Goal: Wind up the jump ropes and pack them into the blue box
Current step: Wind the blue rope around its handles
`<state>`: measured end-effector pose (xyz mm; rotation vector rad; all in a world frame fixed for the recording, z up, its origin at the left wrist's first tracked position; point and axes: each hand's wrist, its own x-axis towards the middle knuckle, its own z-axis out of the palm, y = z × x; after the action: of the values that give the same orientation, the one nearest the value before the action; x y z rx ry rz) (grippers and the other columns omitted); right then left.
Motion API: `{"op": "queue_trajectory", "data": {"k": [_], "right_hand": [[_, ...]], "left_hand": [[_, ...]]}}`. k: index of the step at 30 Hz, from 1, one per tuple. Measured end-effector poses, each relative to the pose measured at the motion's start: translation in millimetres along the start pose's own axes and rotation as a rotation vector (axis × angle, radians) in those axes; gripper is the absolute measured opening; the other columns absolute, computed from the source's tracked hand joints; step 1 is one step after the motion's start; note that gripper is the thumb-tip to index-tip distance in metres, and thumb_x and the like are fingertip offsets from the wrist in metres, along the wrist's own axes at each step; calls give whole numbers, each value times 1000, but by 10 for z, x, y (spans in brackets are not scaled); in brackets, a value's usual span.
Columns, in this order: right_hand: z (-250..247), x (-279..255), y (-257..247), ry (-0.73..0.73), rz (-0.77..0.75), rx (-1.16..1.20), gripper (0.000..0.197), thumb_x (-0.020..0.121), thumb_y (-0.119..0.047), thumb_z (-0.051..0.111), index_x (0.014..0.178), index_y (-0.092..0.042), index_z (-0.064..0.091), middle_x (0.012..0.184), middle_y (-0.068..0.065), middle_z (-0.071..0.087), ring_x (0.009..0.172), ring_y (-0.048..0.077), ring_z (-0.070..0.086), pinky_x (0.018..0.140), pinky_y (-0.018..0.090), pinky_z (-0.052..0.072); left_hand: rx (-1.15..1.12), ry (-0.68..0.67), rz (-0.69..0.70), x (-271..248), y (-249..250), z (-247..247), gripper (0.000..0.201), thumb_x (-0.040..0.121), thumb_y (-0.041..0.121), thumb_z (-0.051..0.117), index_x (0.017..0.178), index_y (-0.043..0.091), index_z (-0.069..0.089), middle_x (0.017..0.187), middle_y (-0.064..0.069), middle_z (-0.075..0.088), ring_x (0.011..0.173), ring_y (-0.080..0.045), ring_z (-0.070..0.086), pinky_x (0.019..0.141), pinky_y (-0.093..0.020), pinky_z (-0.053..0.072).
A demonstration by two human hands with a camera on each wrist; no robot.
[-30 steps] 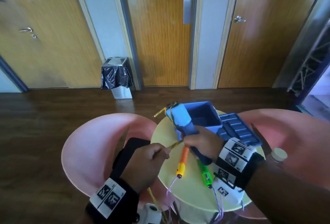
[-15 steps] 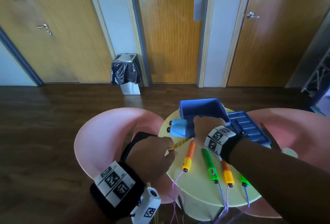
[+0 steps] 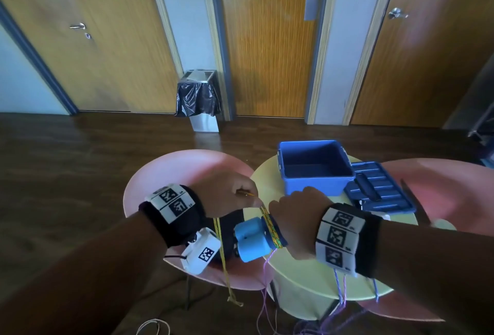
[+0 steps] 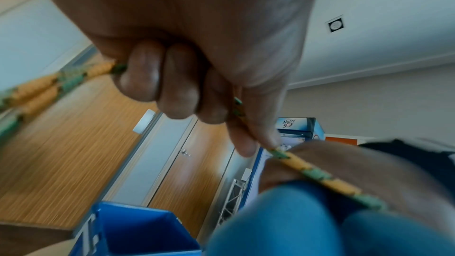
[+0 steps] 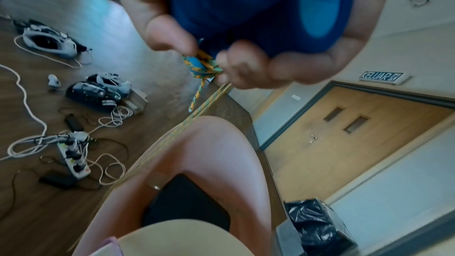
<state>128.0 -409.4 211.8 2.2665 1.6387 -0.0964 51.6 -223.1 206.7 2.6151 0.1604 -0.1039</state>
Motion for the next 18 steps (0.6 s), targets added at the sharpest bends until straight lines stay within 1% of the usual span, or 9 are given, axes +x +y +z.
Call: {"op": "queue_trajectory", "data": {"k": [4, 7, 9, 11, 13, 14, 16, 17, 18], "right_hand": [[-173, -138, 61, 17, -44, 53, 23, 78, -33, 57, 96, -24, 46, 84, -6, 56, 75, 21, 58, 76, 37, 49], [-280, -216, 116, 4, -29, 131, 23, 78, -38, 55, 97, -28, 46, 83, -8, 56, 72, 19, 57, 72, 34, 50], [-362, -268, 139, 59, -3, 202, 22, 76, -42, 56, 93, -32, 46, 77, -10, 55, 68, 16, 54, 67, 31, 48], [-433, -313, 148, 120, 19, 291, 21, 75, -42, 56, 89, -31, 47, 75, -11, 55, 70, 15, 57, 67, 30, 49], [-485, -337, 153, 173, 43, 381, 20, 74, -42, 56, 85, -30, 45, 75, -10, 57, 73, 14, 60, 69, 30, 50], [-500, -327, 159, 193, 63, 420, 21, 73, -43, 56, 82, -30, 42, 74, -10, 56, 74, 15, 60, 70, 29, 50], [-524, -286, 173, 224, 109, 457, 22, 75, -45, 54, 79, -30, 38, 74, -10, 54, 76, 16, 60, 71, 29, 51], [-531, -256, 182, 230, 138, 459, 22, 77, -45, 53, 82, -31, 38, 75, -11, 53, 78, 17, 61, 73, 30, 52], [-535, -221, 184, 236, 165, 464, 20, 79, -45, 52, 85, -31, 39, 75, -12, 52, 80, 17, 61, 75, 31, 52]], "left_hand": [[-299, -70, -13, 9, -64, 94, 25, 77, 56, 64, 84, 33, 72, 91, 4, 72, 89, -12, 66, 94, -40, 51], [-507, -62, 9, 26, -44, 142, 27, 75, 58, 62, 76, 32, 71, 85, -9, 69, 76, -18, 61, 77, -40, 50], [-704, -29, 5, 30, -52, 205, 25, 73, 56, 71, 73, 30, 72, 74, -1, 66, 67, -12, 59, 66, -31, 48], [-969, -18, -53, 59, -128, 338, 30, 63, 50, 84, 75, 24, 74, 73, 2, 68, 63, -11, 62, 62, -27, 50], [-955, 61, -125, 58, -134, 417, 32, 53, 46, 88, 77, 28, 76, 75, 0, 70, 65, -15, 65, 65, -30, 52], [-992, 39, -176, 58, -80, 438, 31, 53, 45, 87, 79, 32, 75, 77, -2, 69, 66, -18, 64, 65, -32, 53], [-1033, 164, -229, 65, -11, 535, 33, 61, 28, 83, 91, 26, 70, 81, 3, 65, 69, -8, 62, 61, -18, 54], [-1104, 278, -179, 24, 65, 622, 31, 61, 14, 75, 89, 23, 65, 74, 9, 62, 63, -1, 57, 53, -13, 49], [-1184, 336, -120, -21, 196, 653, 24, 61, 9, 64, 80, 23, 58, 63, 12, 56, 53, 0, 50, 45, -16, 40]]}}
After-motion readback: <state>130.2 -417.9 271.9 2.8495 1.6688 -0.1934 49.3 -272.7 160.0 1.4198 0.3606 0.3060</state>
